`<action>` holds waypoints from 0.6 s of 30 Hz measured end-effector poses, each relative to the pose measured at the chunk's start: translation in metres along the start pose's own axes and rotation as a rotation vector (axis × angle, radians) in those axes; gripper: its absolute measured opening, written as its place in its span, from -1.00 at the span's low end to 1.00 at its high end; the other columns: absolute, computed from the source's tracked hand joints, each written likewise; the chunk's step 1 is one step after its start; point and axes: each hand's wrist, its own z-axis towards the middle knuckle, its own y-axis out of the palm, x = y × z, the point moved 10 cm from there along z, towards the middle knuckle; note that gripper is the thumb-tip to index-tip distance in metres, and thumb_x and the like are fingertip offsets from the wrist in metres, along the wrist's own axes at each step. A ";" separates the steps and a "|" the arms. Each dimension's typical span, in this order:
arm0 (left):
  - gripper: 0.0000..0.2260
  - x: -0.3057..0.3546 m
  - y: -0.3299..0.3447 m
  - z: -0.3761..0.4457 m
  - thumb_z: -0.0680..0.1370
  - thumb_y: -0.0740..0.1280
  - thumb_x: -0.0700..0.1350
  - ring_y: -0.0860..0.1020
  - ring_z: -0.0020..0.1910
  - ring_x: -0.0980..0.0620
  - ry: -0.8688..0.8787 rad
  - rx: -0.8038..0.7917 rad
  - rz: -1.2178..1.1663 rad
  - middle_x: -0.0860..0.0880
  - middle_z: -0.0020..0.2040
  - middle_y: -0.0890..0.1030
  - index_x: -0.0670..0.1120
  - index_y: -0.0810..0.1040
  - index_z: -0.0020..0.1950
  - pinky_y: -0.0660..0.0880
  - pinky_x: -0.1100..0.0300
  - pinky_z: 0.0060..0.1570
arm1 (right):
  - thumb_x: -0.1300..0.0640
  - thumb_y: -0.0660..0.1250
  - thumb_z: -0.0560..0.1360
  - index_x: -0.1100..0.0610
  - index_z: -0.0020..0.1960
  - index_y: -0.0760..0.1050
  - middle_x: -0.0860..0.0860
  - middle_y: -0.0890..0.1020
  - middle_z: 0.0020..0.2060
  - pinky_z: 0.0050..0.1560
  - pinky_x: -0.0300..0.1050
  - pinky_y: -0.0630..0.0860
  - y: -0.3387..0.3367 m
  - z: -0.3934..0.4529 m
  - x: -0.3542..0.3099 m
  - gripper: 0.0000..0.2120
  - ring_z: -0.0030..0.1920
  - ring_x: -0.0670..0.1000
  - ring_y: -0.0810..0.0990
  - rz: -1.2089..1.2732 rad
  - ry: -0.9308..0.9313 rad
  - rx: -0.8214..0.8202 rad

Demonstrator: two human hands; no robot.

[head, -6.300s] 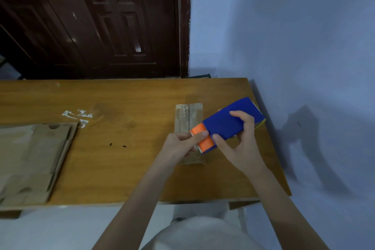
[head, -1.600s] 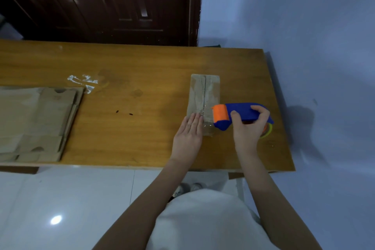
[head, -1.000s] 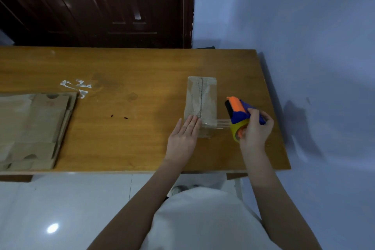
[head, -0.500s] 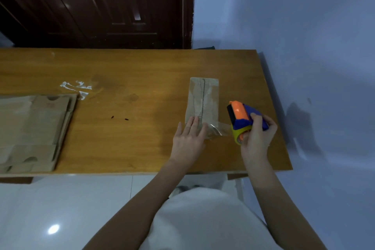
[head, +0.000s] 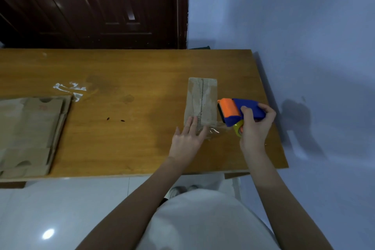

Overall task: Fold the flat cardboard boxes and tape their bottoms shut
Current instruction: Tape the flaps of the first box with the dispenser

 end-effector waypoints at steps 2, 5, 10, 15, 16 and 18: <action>-0.34 -0.002 -0.003 -0.001 0.13 0.64 -0.20 0.60 0.13 -0.12 0.001 0.017 0.005 -0.22 0.16 0.60 -0.05 0.60 0.22 0.60 -0.11 -0.28 | 0.16 0.42 0.36 -0.06 0.04 0.32 0.16 0.46 0.16 -0.26 -0.15 0.46 0.001 -0.002 -0.004 -0.63 -0.06 0.07 0.51 -0.038 -0.039 -0.007; -0.28 -0.004 -0.006 -0.001 0.11 0.65 -0.22 0.58 0.16 -0.08 -0.008 0.027 -0.005 -0.18 0.18 0.60 -0.06 0.57 0.26 0.61 -0.12 -0.29 | 0.25 0.40 0.44 0.01 0.09 0.31 0.06 0.49 0.04 -0.31 -0.24 0.47 -0.005 0.001 -0.008 -0.65 -0.17 -0.05 0.55 -0.013 -0.045 0.056; -0.22 -0.003 -0.008 -0.004 0.08 0.65 -0.23 0.59 0.15 -0.05 -0.016 0.021 -0.024 -0.16 0.18 0.60 -0.05 0.55 0.28 0.60 -0.14 -0.29 | 0.27 0.36 0.47 0.05 0.13 0.32 -0.05 0.50 -0.03 -0.34 -0.27 0.50 -0.019 0.007 -0.003 -0.67 -0.25 -0.13 0.58 0.167 0.036 0.139; -0.34 -0.010 -0.011 -0.003 0.12 0.62 -0.30 0.62 0.09 -0.06 -0.034 0.053 -0.054 -0.17 0.14 0.63 -0.04 0.61 0.20 0.61 -0.08 -0.37 | 0.18 0.42 0.36 -0.05 0.05 0.32 0.05 0.47 0.11 -0.15 -0.19 0.51 -0.033 0.021 -0.041 -0.63 -0.07 -0.06 0.55 -0.008 -0.171 0.121; -0.34 -0.010 -0.011 -0.002 0.12 0.61 -0.31 0.62 0.09 -0.06 -0.031 0.064 -0.067 -0.17 0.13 0.63 -0.04 0.61 0.20 0.61 -0.06 -0.38 | 0.20 0.42 0.37 -0.02 0.07 0.31 0.05 0.44 0.11 -0.17 -0.26 0.50 -0.027 0.020 -0.049 -0.60 -0.08 -0.10 0.53 -0.108 -0.233 0.067; -0.35 -0.011 -0.011 -0.003 0.17 0.58 -0.35 0.61 0.11 -0.06 -0.024 0.102 -0.086 -0.16 0.15 0.62 -0.03 0.59 0.22 0.60 0.01 -0.41 | 0.31 0.41 0.41 0.07 0.13 0.27 -0.03 0.41 0.07 -0.21 -0.37 0.48 -0.018 0.015 -0.054 -0.57 -0.09 -0.15 0.50 -0.258 -0.329 -0.014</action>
